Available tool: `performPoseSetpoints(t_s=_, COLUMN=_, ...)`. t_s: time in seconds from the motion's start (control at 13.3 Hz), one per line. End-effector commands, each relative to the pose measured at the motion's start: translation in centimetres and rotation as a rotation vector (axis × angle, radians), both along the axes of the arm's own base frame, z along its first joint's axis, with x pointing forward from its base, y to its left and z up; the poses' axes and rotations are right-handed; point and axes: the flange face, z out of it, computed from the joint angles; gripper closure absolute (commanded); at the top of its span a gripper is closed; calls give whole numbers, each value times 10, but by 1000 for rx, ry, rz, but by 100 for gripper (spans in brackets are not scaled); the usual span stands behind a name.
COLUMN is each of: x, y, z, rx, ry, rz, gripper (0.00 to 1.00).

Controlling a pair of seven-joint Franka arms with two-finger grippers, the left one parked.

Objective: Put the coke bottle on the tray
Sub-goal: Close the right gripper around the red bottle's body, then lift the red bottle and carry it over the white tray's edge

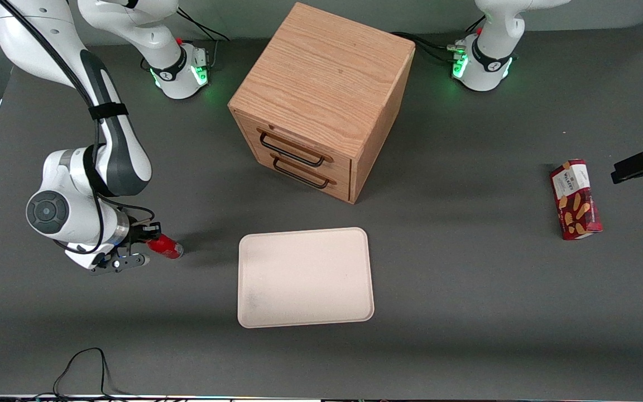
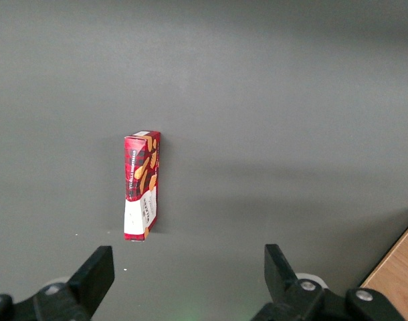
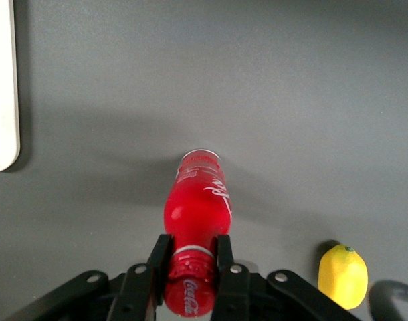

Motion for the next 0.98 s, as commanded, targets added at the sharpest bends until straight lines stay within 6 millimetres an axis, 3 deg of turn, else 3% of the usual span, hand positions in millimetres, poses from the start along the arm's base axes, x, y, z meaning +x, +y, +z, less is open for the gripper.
performPoseSetpoints(t_s=0.0, x=-2, y=-3, z=45, rx=10, ry=28, rz=-1, gripper=100)
performPoseSetpoints(t_s=0.23, x=6, y=-1, z=100, rx=5, ry=61, rz=-13, gripper=100)
performPoseSetpoints(t_s=0.53, x=5, y=-4, z=199, rx=-4, ry=80, rz=-59, gripper=100)
performPoseSetpoints(t_s=0.68, x=-1, y=-3, z=233, rx=-7, ry=95, rz=-61, gripper=100)
performPoseSetpoints(t_s=0.9, x=-4, y=-3, z=249, rx=-10, ry=100, rz=-64, gripper=100)
